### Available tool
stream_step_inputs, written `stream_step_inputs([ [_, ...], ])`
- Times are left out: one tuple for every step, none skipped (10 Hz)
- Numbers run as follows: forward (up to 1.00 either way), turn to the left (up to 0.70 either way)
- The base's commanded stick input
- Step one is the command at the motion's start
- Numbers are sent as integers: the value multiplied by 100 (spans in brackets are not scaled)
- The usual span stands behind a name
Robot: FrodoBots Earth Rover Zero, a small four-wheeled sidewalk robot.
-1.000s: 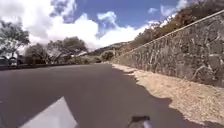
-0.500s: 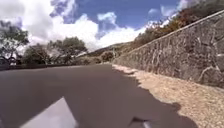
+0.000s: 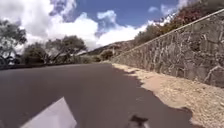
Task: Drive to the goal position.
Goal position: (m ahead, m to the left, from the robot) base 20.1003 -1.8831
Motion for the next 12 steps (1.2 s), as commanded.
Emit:
stream_step_inputs([
  [45,27],
  [45,27],
  [45,27],
  [45,27],
  [45,27],
  [45,0],
  [45,0],
  [45,0],
  [45,0],
  [45,0],
  [45,0],
  [45,0],
])
